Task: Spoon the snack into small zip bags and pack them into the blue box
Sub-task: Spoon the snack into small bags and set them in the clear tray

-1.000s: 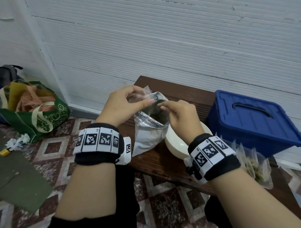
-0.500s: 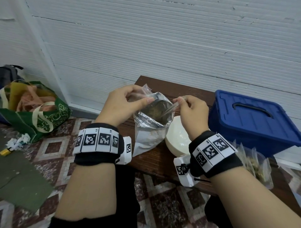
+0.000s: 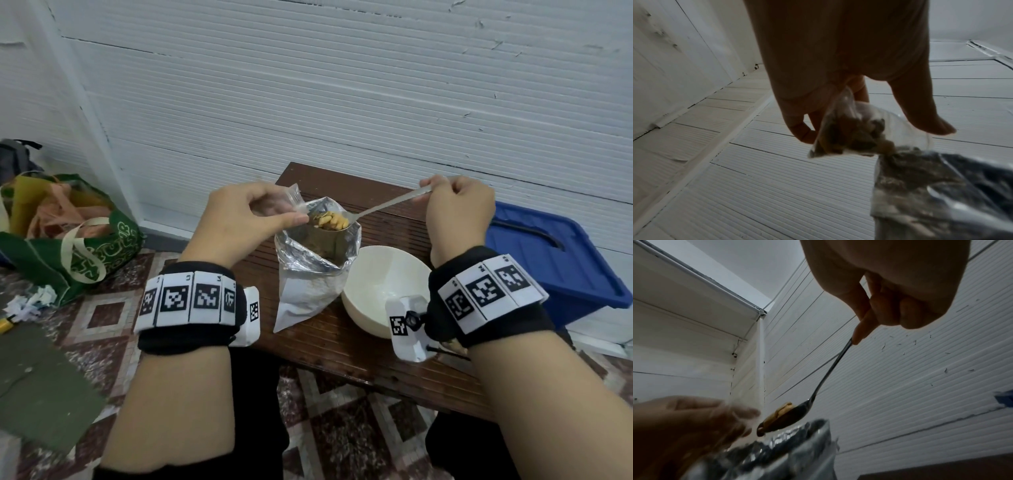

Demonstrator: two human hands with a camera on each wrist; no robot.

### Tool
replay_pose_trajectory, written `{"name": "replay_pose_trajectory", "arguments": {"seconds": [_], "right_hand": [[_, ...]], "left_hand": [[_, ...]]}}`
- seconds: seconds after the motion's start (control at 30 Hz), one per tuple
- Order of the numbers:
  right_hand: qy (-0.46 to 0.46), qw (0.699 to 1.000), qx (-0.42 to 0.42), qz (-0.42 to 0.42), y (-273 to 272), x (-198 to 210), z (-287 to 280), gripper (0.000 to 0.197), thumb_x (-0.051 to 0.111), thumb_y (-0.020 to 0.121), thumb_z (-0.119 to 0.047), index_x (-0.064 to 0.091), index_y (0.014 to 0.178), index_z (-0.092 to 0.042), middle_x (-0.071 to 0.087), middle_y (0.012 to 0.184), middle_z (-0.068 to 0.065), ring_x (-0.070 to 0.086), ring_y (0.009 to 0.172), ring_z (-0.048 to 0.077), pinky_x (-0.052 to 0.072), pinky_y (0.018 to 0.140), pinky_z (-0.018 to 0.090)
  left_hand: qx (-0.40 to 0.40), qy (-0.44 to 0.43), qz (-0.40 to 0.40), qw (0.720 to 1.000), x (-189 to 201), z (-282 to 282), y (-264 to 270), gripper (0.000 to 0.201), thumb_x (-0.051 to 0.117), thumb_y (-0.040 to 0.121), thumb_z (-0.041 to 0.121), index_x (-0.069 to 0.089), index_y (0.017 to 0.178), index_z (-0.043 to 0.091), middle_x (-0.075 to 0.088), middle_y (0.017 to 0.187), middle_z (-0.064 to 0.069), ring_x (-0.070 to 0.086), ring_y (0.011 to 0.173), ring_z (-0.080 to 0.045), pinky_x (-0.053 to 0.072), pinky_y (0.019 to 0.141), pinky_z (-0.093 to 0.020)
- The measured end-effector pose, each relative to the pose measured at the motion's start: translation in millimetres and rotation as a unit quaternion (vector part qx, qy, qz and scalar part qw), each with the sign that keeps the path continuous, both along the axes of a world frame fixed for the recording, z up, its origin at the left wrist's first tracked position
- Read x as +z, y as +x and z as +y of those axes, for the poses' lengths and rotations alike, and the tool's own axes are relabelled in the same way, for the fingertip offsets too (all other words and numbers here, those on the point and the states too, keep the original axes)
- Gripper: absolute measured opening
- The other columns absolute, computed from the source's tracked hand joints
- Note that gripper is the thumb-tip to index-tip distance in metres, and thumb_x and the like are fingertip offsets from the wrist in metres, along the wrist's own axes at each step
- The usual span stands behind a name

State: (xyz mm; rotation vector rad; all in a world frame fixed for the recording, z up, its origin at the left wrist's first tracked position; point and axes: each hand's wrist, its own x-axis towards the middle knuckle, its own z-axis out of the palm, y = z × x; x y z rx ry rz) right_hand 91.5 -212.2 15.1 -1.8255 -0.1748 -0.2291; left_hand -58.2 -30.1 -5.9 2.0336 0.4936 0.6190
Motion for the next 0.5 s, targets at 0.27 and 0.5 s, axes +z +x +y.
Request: {"name": "replay_pose_trajectory", "arguments": {"seconds": [0.27,0.5], "right_hand": [[0.0,0.999,0.039,-0.024,3,26,4,0.033,0.047,0.096,-0.011,0.068,0.071,-0.007,0.06,0.065,-0.013,0.052,0.052,-0.016,0.035,0.049,-0.001],[-0.021,0.996,0.078,-0.042,-7,27,21,0.032,0.048,0.097,-0.017,0.07,0.075,-0.01,0.064,0.068,-0.011,0.054,0.064,-0.004,0.04,0.058,0.008]], "left_hand": [[-0.021,0.028,0.017,0.999,-2,-5,9,0.038,0.086,0.064,0.035,0.07,0.098,0.028,0.065,0.081,0.021,0.055,0.075,0.023,0.035,0.066,0.007],[-0.025,0.035,0.022,0.999,-3,-11,16,0.05,0.086,0.06,0.041,0.071,0.106,0.027,0.065,0.089,0.021,0.058,0.086,0.012,0.037,0.068,0.006]]}}
